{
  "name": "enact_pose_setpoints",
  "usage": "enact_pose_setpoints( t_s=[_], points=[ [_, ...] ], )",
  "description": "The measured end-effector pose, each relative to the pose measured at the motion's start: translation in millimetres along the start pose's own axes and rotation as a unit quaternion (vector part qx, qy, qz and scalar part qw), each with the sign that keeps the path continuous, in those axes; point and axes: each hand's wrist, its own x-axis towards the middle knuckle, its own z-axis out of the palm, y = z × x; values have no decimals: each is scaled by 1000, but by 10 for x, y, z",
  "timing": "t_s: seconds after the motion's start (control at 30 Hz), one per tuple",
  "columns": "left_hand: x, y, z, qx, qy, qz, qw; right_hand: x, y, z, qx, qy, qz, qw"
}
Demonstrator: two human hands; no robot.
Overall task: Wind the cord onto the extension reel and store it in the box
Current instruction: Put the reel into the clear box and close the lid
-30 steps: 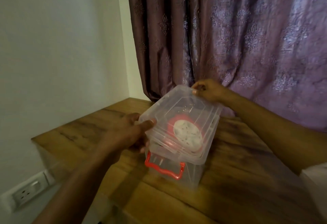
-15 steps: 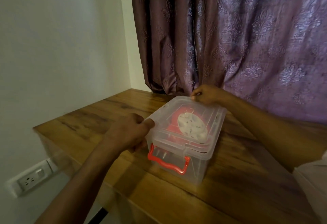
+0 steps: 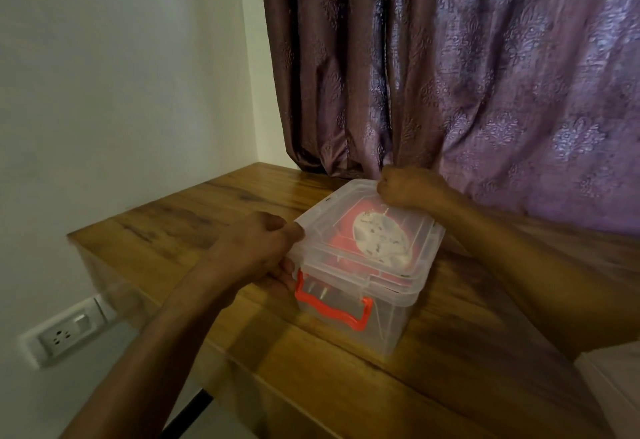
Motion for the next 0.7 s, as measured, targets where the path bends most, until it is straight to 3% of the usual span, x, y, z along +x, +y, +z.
enact_pose_setpoints(
  t_s=[0.13, 0.2, 0.27, 0.3, 0.37, 0.43, 0.7],
  points=[
    [-161, 32, 18, 7, 24, 15, 1000, -19, -35, -11, -9, 16, 34, 999],
    [-307, 20, 0, 141, 46, 64, 987, -13, -34, -25, -5, 13, 41, 999],
    [-450, -63, -5, 326, 102, 156, 927, -5, -26, -33, -7, 12, 41, 999],
    [-518, -99, 7, 361, 123, 222, 897, -2, -19, -30, -7, 13, 42, 999],
    [-612, -143, 49, 380, 97, 336, 856, -8, -19, -26, -5, 17, 46, 999],
    [-576, -195, 125, 391, 55, 396, 829, -16, -22, -40, -4, 21, 46, 999],
    [-428, -298, 310, 368, 128, 450, 804, -39, 73, -124, 13, 28, 43, 999]
  ],
)
